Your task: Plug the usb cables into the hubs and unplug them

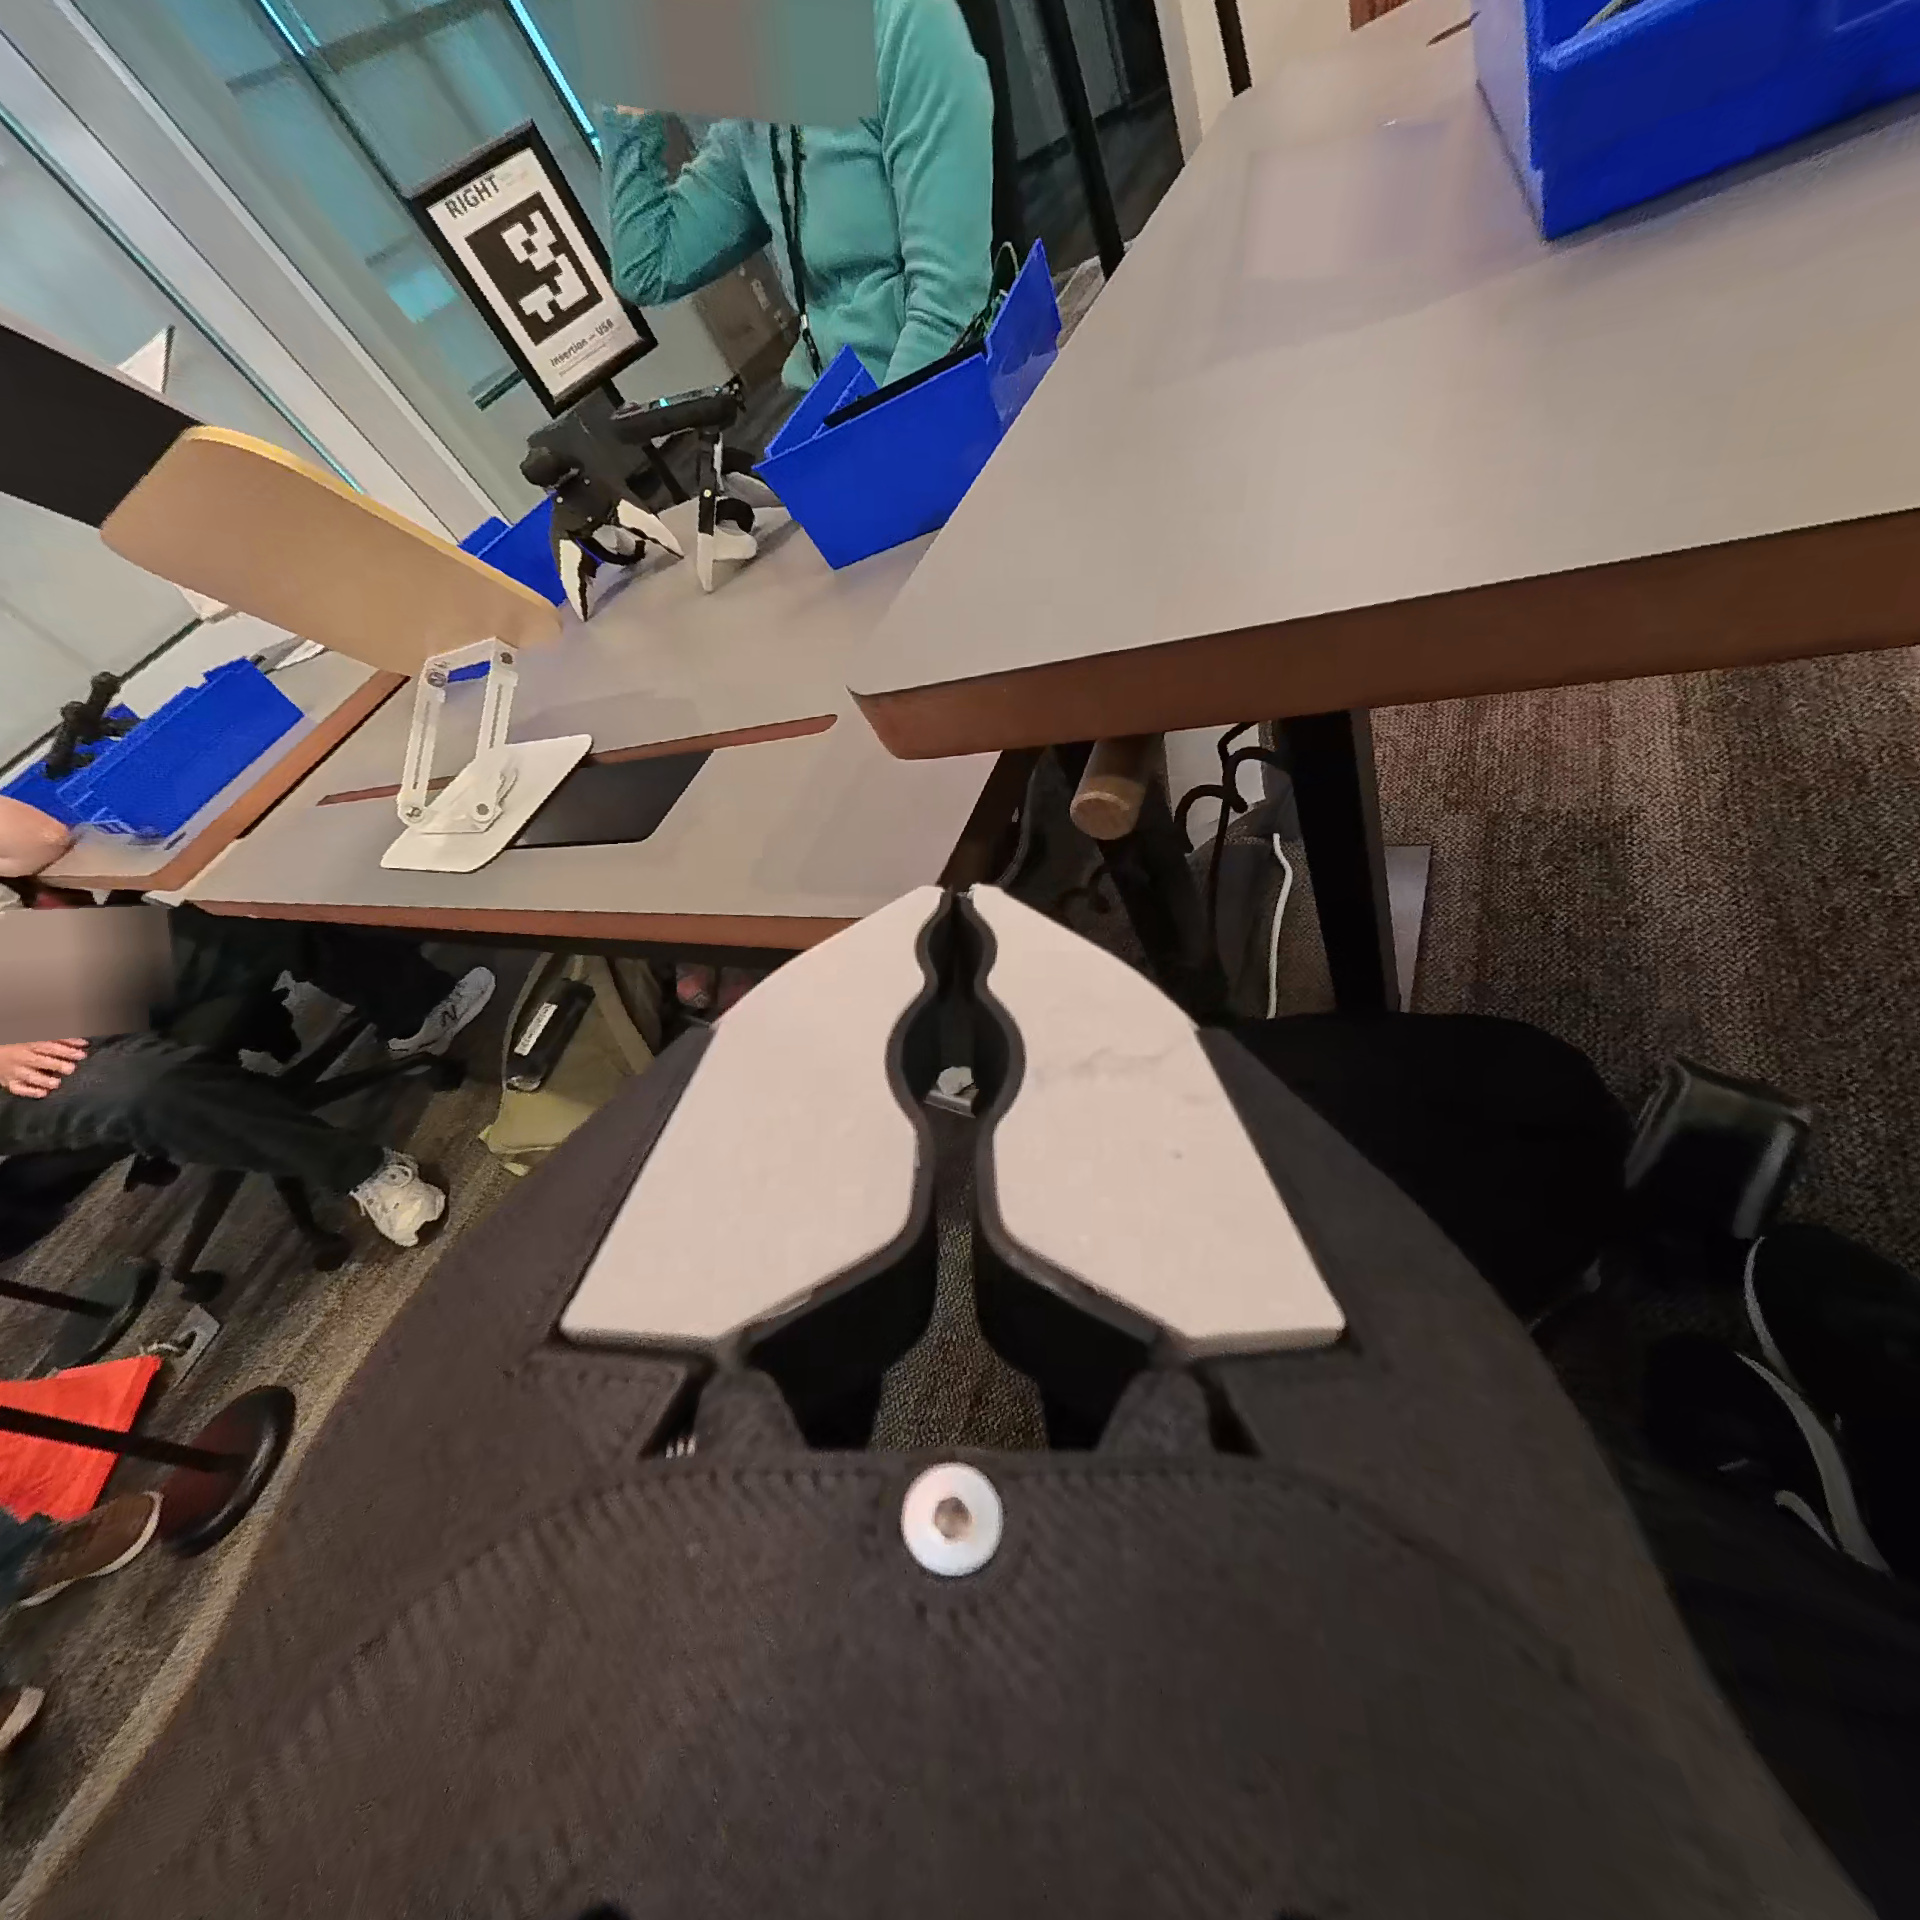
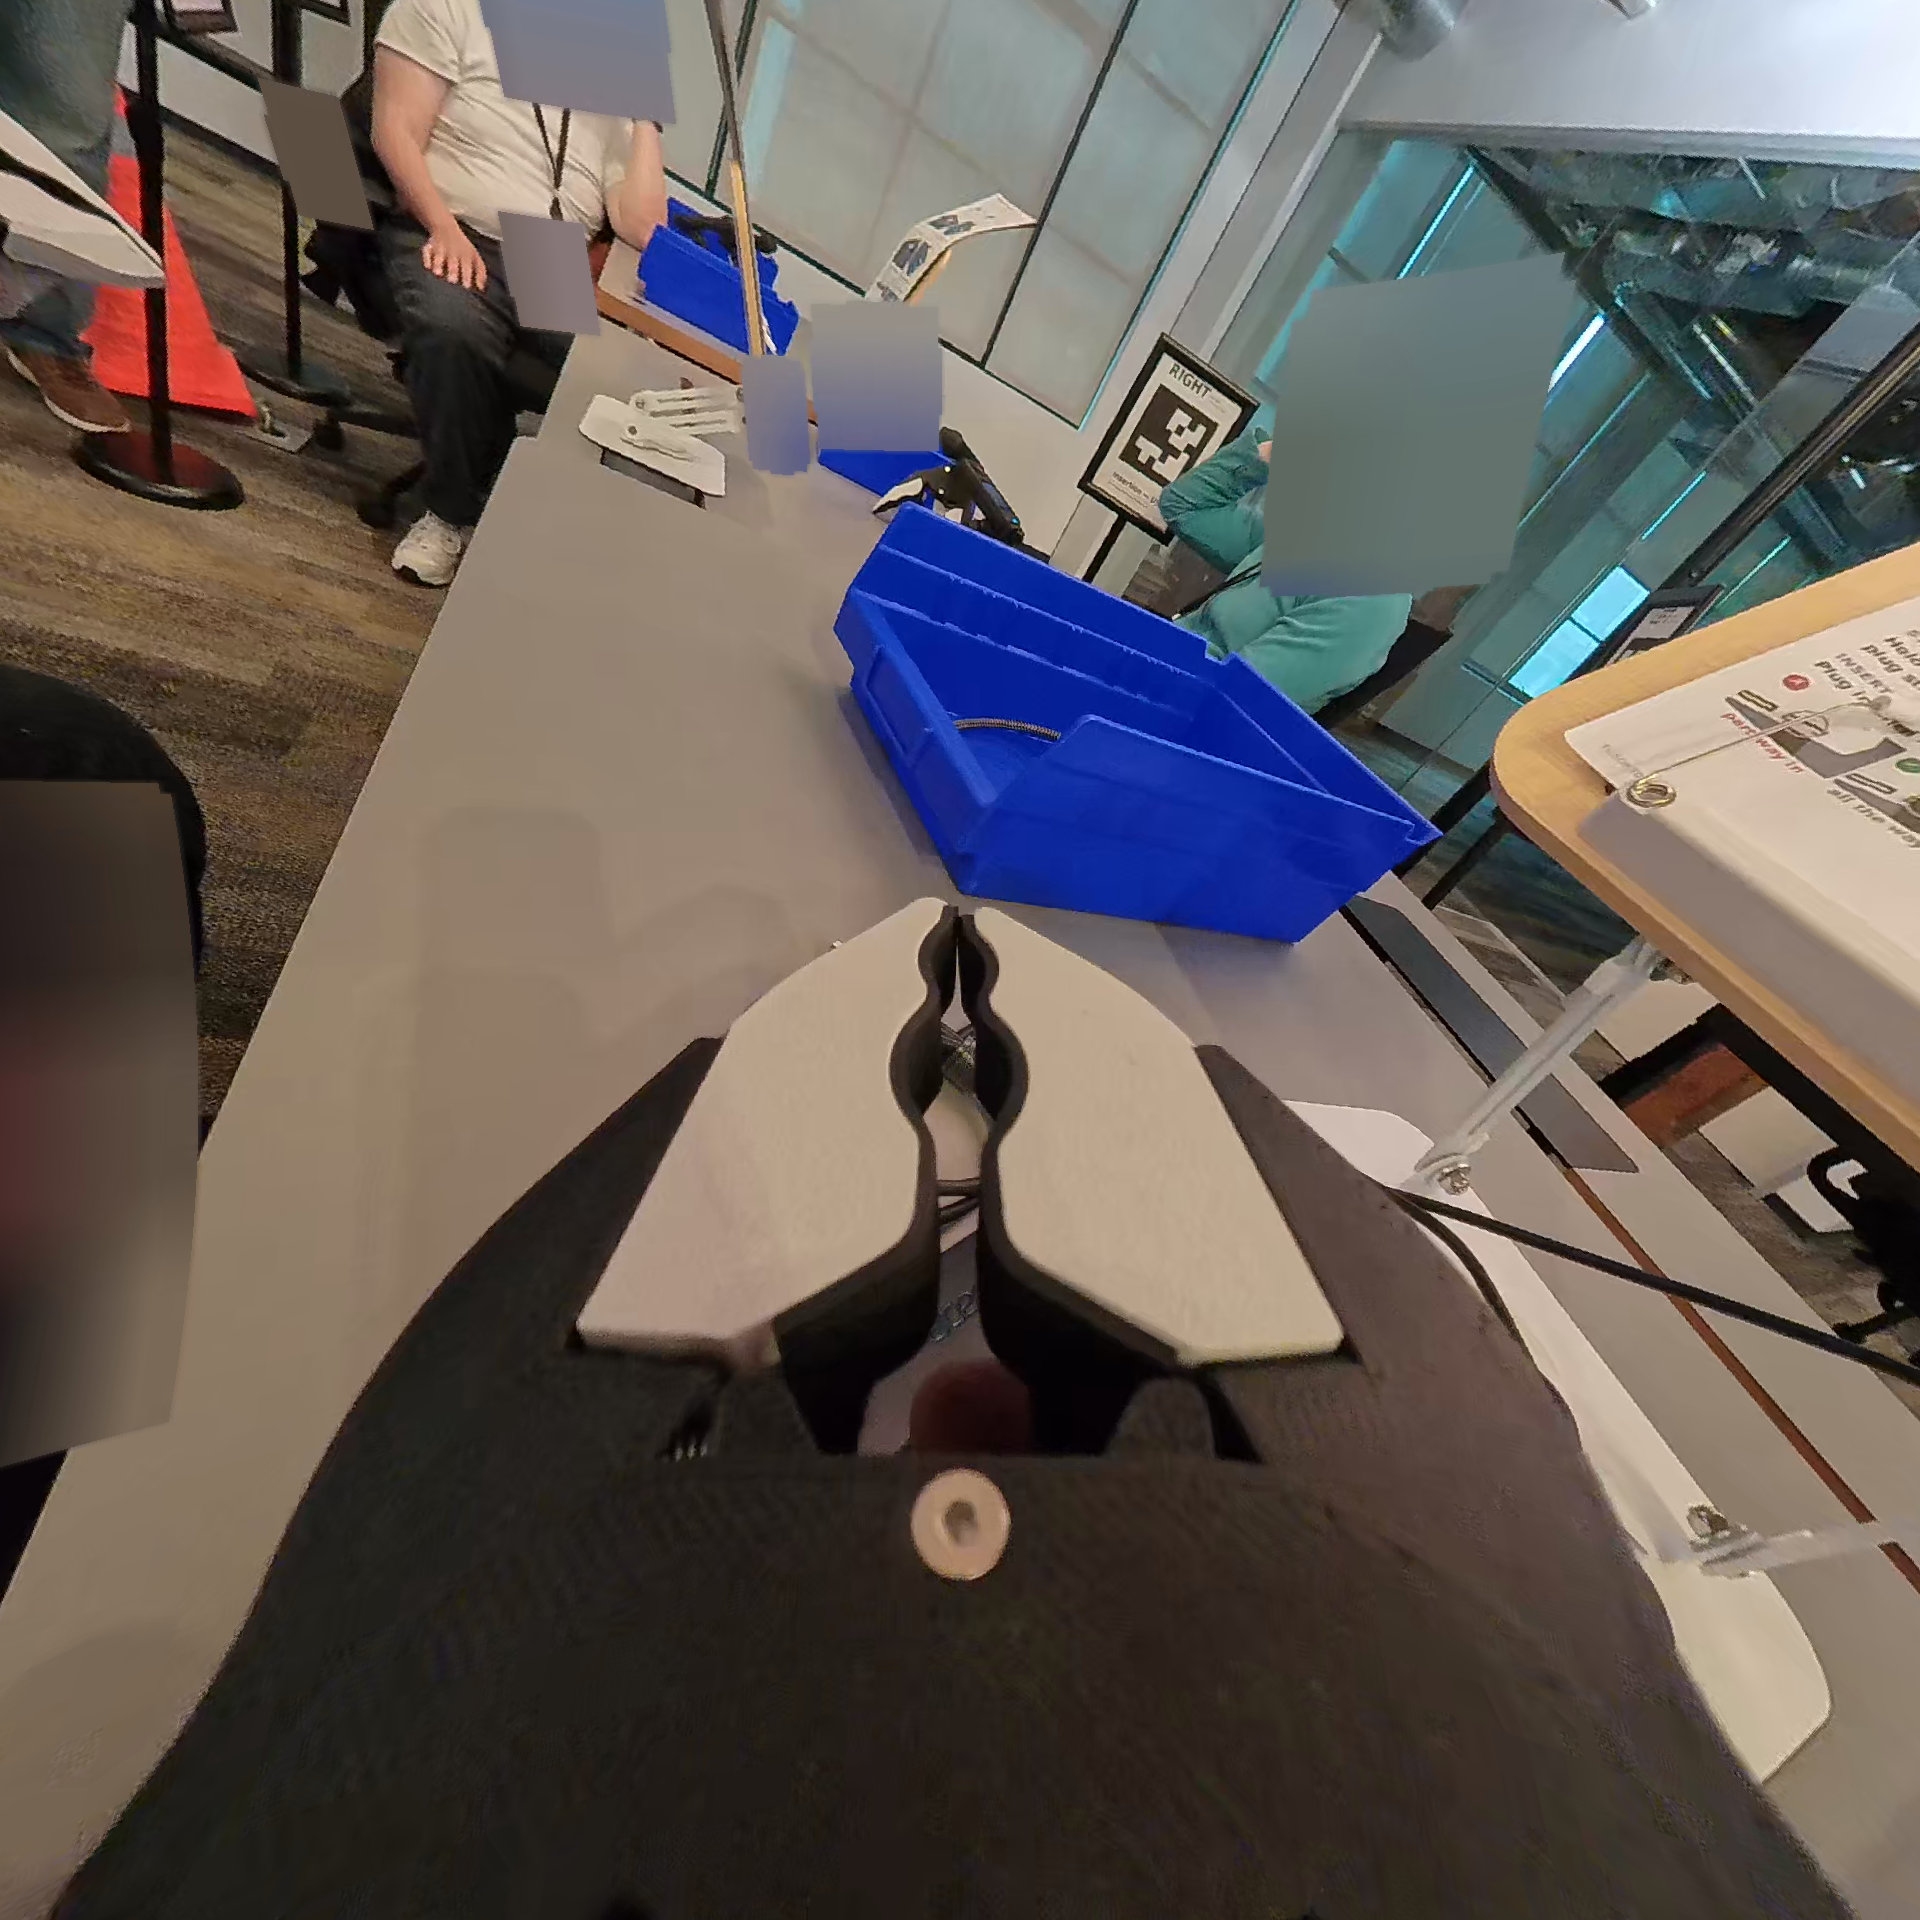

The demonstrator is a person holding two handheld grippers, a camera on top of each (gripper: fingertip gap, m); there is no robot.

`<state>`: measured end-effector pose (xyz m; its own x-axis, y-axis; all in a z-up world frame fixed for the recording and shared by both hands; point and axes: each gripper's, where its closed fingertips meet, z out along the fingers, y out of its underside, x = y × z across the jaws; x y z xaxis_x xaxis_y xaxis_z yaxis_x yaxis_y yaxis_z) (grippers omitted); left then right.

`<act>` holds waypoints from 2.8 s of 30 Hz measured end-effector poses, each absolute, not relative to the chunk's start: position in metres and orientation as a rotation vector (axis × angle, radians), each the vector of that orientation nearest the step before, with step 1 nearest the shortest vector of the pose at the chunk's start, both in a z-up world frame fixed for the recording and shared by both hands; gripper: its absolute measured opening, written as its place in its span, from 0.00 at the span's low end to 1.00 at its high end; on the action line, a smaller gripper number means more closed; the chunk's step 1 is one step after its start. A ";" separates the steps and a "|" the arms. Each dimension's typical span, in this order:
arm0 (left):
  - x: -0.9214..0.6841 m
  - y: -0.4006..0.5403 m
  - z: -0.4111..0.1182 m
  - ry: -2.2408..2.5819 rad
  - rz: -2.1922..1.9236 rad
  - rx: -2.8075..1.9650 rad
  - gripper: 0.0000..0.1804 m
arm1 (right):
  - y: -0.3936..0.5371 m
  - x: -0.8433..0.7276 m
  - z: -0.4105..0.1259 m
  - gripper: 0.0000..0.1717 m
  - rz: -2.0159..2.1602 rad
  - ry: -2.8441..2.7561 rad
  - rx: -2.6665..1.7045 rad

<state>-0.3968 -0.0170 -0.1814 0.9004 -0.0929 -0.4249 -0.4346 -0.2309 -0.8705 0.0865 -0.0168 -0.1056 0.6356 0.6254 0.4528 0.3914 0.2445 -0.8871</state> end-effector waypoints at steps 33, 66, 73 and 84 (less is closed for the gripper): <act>-0.410 -0.016 -0.191 0.354 0.262 -1.818 0.00 | -0.030 0.091 -0.078 0.00 0.233 -0.822 -1.308; -0.192 0.043 -0.155 0.774 0.313 -1.735 0.00 | -0.178 -0.114 -0.074 0.07 0.480 -1.420 -0.923; -0.193 0.044 -0.169 0.881 0.420 -1.804 0.00 | -0.196 -0.179 -0.094 0.13 0.414 -1.680 -0.782; -0.177 0.043 -0.169 0.991 0.575 -1.764 0.00 | -0.203 -0.226 -0.126 0.12 0.300 -1.850 -0.716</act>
<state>-0.1767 0.0432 -0.1691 0.5526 -0.3602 -0.7516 -0.8313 -0.1734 -0.5281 -0.2260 -0.2029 -0.1257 -0.2405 0.6036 0.7602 0.3325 0.7870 -0.5197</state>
